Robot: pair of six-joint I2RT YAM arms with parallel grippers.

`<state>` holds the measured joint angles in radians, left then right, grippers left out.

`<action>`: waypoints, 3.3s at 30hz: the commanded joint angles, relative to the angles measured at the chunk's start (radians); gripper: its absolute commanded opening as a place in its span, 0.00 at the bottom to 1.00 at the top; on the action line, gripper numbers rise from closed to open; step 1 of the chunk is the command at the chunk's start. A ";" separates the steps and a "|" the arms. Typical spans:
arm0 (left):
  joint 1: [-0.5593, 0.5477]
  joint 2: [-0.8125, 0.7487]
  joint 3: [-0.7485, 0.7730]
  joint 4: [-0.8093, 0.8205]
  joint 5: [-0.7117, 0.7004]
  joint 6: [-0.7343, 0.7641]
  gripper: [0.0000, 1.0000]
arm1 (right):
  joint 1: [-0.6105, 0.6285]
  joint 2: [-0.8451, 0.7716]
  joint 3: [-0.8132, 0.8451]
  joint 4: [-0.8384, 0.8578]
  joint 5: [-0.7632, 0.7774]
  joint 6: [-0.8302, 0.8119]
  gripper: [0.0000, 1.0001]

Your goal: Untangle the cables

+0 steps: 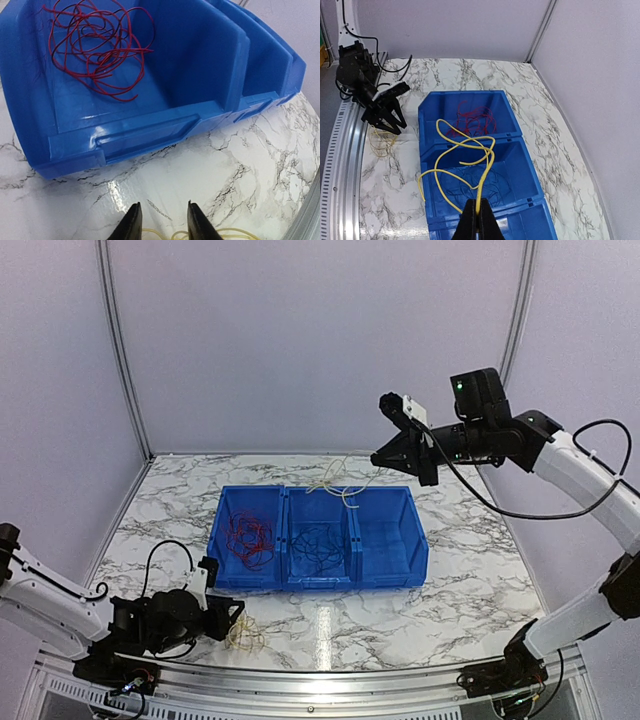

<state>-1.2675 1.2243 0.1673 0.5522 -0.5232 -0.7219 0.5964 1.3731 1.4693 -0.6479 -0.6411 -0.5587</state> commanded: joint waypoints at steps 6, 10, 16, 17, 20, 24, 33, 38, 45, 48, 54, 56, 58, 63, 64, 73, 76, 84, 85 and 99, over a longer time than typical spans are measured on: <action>-0.028 -0.193 0.084 -0.060 0.076 0.203 0.56 | -0.014 -0.028 -0.136 0.087 0.031 -0.032 0.00; -0.035 -0.270 0.155 -0.128 0.045 0.280 0.57 | 0.021 -0.027 -0.156 0.075 0.018 -0.041 0.00; -0.036 -0.192 0.308 -0.124 0.020 0.461 0.59 | 0.095 -0.016 -0.153 0.052 0.007 -0.047 0.00; -0.036 -0.155 0.350 -0.125 0.034 0.506 0.59 | 0.104 -0.012 -0.151 0.049 0.003 -0.045 0.00; -0.036 -0.038 0.458 -0.132 0.020 0.588 0.60 | 0.117 0.003 -0.130 0.034 -0.024 -0.039 0.00; -0.031 0.074 0.552 -0.176 -0.015 0.655 0.60 | 0.126 0.013 -0.103 0.015 -0.057 -0.030 0.00; 0.042 0.170 0.652 -0.203 0.001 0.693 0.45 | 0.138 0.015 -0.101 0.008 -0.086 -0.023 0.00; 0.081 0.184 0.651 -0.139 0.015 0.707 0.27 | 0.139 0.012 -0.092 0.001 -0.094 -0.016 0.00; 0.149 0.193 0.609 -0.121 -0.007 0.699 0.09 | 0.136 -0.023 -0.037 -0.058 -0.099 -0.027 0.00; 0.171 0.162 0.575 -0.117 -0.100 0.677 0.00 | 0.128 -0.044 -0.039 -0.075 -0.063 -0.040 0.00; 0.203 0.007 0.471 -0.113 -0.267 0.631 0.00 | 0.078 -0.055 -0.058 -0.092 0.085 -0.056 0.00; 0.214 -0.063 0.438 -0.107 -0.286 0.617 0.00 | 0.057 -0.039 -0.054 -0.114 0.140 -0.061 0.00; 0.218 -0.114 0.416 -0.096 -0.284 0.608 0.00 | 0.057 -0.019 -0.056 -0.125 0.232 -0.068 0.00; 0.218 -0.171 0.428 -0.090 -0.172 0.608 0.00 | 0.072 0.040 -0.080 -0.107 0.518 -0.061 0.00; 0.218 -0.170 0.438 -0.090 -0.145 0.604 0.00 | 0.078 0.047 -0.088 -0.093 0.575 -0.061 0.00; 0.215 0.026 0.598 -0.091 0.145 0.554 0.00 | 0.095 0.044 -0.204 0.117 1.043 -0.076 0.06; 0.206 0.140 0.690 -0.089 0.237 0.513 0.00 | 0.058 0.026 -0.252 0.184 1.094 -0.078 0.15; 0.192 0.444 0.963 -0.078 0.313 0.457 0.00 | -0.066 -0.019 -0.395 0.280 1.033 -0.066 0.16; 0.192 0.465 0.987 -0.081 0.305 0.448 0.00 | -0.076 -0.020 -0.415 0.291 1.026 -0.068 0.16; 0.192 0.615 1.129 -0.086 0.208 0.327 0.00 | -0.139 0.042 -0.464 0.282 0.530 0.036 0.09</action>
<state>-1.0744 1.7996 1.2602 0.4633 -0.2905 -0.3435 0.4606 1.3735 0.9581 -0.3737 0.0696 -0.5716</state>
